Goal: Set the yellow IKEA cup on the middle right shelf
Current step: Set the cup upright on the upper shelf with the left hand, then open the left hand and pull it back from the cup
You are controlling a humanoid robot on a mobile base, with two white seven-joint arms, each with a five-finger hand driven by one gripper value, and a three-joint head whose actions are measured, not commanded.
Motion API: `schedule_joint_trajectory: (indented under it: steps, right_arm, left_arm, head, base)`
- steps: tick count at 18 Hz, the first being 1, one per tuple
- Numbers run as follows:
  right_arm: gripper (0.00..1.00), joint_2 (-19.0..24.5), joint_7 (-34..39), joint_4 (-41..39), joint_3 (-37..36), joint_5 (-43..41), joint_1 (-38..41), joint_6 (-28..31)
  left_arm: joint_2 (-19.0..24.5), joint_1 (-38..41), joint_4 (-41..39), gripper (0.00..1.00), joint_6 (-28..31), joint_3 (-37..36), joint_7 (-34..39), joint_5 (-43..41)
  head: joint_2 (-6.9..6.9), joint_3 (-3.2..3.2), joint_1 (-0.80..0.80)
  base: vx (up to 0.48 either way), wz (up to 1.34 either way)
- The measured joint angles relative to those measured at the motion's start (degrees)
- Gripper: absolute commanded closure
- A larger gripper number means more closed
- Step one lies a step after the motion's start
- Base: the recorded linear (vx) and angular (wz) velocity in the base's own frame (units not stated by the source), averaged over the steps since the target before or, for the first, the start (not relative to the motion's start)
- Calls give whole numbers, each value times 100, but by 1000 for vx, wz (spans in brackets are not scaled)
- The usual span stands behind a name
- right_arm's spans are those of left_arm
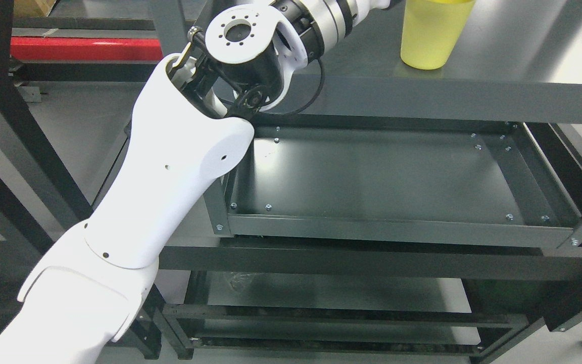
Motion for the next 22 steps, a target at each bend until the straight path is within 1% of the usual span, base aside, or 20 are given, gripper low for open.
schedule_joint_trajectory:
  steps: [2, 7, 10, 14, 18, 22]
  right_arm:
    - [1, 0, 0, 0, 0, 0, 0, 0]
    - [1, 0, 0, 0, 0, 0, 0, 0]
    - [1, 0, 0, 0, 0, 0, 0, 0]
    - [1, 0, 0, 0, 0, 0, 0, 0]
    - [1, 0, 0, 0, 0, 0, 0, 0]
    - [1, 0, 0, 0, 0, 0, 0, 0]
  left_arm:
    - [0, -5, -50, 7, 37, 40, -149, 240]
    - [0, 19, -88, 7, 97, 7, -233, 983]
    - [0, 63, -97, 8, 99, -71, -244, 1633]
    - [0, 149, -107, 8, 100, -276, -245, 2221]
    - [0, 364, -109, 8, 103, -516, -254, 2597]
    - [0, 654, -108, 11, 107, -752, -254, 2761]
  head:
    - [0, 0, 0]
    - [0, 0, 0]
    - [0, 0, 0]
    - [0, 0, 0]
    - [0, 0, 0]
    - [0, 0, 0]
  base:
    - [0, 0]
    - [0, 0]
    - [0, 0]
    - [0, 0]
    - [0, 0]
    - [0, 0]
